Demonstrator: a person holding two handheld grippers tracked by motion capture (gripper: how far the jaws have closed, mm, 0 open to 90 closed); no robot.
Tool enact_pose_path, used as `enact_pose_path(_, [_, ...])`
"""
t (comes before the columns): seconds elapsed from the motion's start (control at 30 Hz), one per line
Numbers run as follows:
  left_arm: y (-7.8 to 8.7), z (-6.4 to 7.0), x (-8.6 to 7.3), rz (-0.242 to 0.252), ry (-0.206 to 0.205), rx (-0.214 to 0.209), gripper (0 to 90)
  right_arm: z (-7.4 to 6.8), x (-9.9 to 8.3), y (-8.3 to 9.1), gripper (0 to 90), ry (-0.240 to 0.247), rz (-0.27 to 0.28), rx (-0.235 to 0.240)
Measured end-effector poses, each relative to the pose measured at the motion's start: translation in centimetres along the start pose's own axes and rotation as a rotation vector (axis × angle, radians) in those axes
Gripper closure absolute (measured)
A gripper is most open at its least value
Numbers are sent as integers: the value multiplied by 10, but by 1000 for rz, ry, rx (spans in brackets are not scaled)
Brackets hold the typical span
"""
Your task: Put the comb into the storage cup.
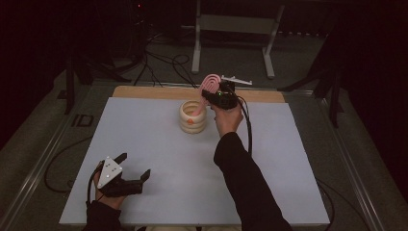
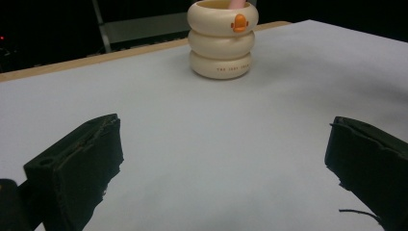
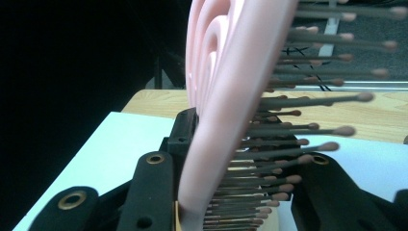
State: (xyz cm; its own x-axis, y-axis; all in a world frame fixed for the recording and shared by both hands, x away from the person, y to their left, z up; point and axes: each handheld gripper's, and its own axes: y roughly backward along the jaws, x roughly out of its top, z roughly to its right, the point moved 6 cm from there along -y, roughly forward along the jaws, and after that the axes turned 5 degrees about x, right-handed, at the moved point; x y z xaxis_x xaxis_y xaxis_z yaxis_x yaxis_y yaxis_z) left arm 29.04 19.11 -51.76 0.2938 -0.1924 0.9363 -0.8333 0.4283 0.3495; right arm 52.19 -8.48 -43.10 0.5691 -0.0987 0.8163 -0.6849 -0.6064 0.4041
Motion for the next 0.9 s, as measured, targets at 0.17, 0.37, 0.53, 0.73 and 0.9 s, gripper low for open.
enact_pose_path(0.17, [0, 0, 0, 1, 0, 1, 4, -1, -2, -2, 637, 1, -6, -2])
enact_pose_path(0.37, [0, 0, 0, 0, 0, 1, 4, -1, -5, -4, 637, 2, -13, 0])
enact_pose_path(0.53, [0, 0, 0, 0, -1, 1, 4, -1, -8, -6, 637, 1, -18, 2])
enact_pose_path(0.73, [0, 0, 0, 2, 0, 1, 4, -1, -10, -7, 637, 2, -21, 3])
enact_pose_path(0.9, [0, 0, 0, 1, -2, 1, 4, -2, -11, -9, 637, 4, -26, 2])
